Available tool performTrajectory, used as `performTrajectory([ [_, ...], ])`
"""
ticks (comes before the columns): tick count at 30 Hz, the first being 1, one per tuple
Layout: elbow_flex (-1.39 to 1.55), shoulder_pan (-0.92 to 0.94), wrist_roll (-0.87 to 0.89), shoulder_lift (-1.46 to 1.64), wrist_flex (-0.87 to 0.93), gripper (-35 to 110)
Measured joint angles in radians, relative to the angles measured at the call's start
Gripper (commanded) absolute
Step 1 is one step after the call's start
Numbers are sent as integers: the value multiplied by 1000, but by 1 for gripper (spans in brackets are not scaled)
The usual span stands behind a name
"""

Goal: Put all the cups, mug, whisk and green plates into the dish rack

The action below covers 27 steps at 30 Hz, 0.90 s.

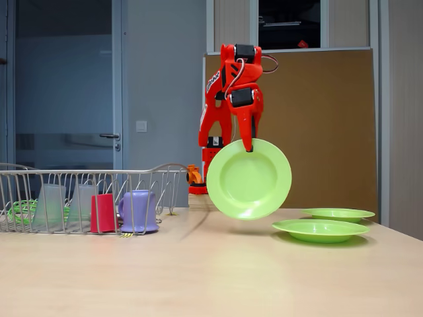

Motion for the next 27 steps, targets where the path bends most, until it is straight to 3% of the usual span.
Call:
performTrajectory([
  [11,-264,35,-155,-11,46,0],
  [27,-28,396,-273,370,-3,0],
])
